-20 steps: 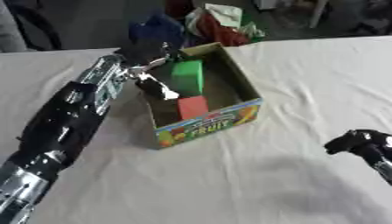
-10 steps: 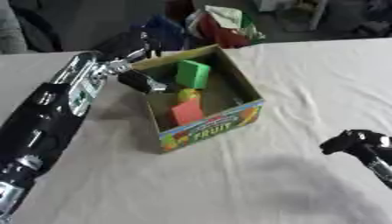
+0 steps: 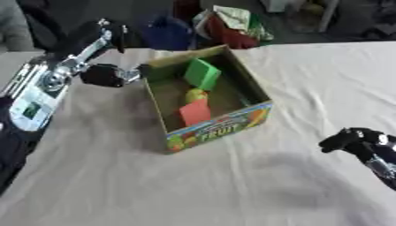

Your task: Pick up objects on the table and place them in the box.

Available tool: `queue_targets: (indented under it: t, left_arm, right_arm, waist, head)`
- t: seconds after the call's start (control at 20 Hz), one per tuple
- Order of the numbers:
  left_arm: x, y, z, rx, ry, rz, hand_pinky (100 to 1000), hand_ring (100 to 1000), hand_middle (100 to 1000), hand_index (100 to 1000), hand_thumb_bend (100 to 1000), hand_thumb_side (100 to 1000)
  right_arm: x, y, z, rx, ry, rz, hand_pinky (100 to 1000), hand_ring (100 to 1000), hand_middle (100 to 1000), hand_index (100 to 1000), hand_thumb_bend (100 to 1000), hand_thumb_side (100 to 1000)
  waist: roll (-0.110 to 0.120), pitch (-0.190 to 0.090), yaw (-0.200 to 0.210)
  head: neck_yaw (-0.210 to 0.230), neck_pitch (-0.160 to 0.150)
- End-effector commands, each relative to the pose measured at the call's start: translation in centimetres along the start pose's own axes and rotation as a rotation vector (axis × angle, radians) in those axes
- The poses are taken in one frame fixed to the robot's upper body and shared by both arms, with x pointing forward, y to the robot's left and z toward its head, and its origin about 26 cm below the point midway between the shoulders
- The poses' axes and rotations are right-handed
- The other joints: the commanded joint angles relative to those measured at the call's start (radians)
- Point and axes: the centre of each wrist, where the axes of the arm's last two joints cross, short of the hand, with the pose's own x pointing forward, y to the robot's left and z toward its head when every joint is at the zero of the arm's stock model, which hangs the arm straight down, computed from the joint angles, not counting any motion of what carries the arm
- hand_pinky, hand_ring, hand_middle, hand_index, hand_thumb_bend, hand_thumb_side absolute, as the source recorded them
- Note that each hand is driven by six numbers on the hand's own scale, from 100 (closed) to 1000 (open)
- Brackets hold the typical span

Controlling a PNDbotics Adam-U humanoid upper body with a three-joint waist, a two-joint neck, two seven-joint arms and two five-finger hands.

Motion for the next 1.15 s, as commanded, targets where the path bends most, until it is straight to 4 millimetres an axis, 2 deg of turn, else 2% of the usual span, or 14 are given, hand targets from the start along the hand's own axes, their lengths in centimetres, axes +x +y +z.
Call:
queue_targets:
  t: [0.05,0.3,0.55,0.7,0.75,0.8,0.9,1.15]
  left_arm:
    - [1.8,2.0,1.7,0.106,-0.028,0.096,607,503,526,807,230,705]
    - [3.9,0.1,5.4,0.207,-0.002,0.298,598,494,512,790,104,756]
    - [4.8,-2.6,7.8,0.24,0.035,0.456,597,493,513,787,100,905]
    - [4.8,-4.3,8.7,0.237,0.089,0.513,595,491,511,787,100,950]
    - [4.8,-4.8,8.8,0.233,0.104,0.527,594,491,510,786,100,928]
    - [4.8,-5.3,9.0,0.226,0.12,0.543,595,491,510,786,100,972]
    - [4.8,-6.2,9.2,0.208,0.14,0.564,595,491,511,786,100,983]
    - [4.6,-7.4,9.6,0.19,0.178,0.594,593,489,508,783,100,1000]
  right_arm:
    - [0.7,-0.9,0.2,-0.014,-0.007,0.029,728,745,593,659,100,593]
    - [0.9,-1.0,0.2,-0.028,-0.011,0.031,727,745,593,660,100,588]
    - [1.1,-1.1,0.1,-0.044,-0.022,0.027,726,743,595,662,100,575]
    - [1.1,-1.1,0.1,-0.058,-0.024,0.022,726,743,596,664,100,571]
    - [1.2,-1.1,0.2,-0.061,-0.025,0.021,725,743,601,666,100,577]
    - [1.2,-1.2,0.2,-0.066,-0.026,0.02,725,743,602,667,100,566]
    - [1.2,-1.2,0.3,-0.079,-0.028,0.017,725,743,604,669,100,563]
    - [1.3,-1.4,0.7,-0.106,-0.029,0.02,725,744,609,670,100,553]
  waist:
    - [0.0,-0.013,0.008]
    - [-0.002,-0.009,0.027]
    - [-0.005,-0.011,0.036]
    - [-0.007,-0.014,0.039]
    - [-0.007,-0.016,0.039]
    - [-0.008,-0.018,0.039]
    - [-0.01,-0.022,0.04]
    - [-0.012,-0.027,0.043]
  head:
    - [-0.008,-0.007]
    - [-0.019,0.001]
    - [-0.021,0.03]
    - [-0.019,0.058]
    - [-0.017,0.067]
    - [-0.017,0.078]
    - [-0.019,0.096]
    - [-0.032,0.122]
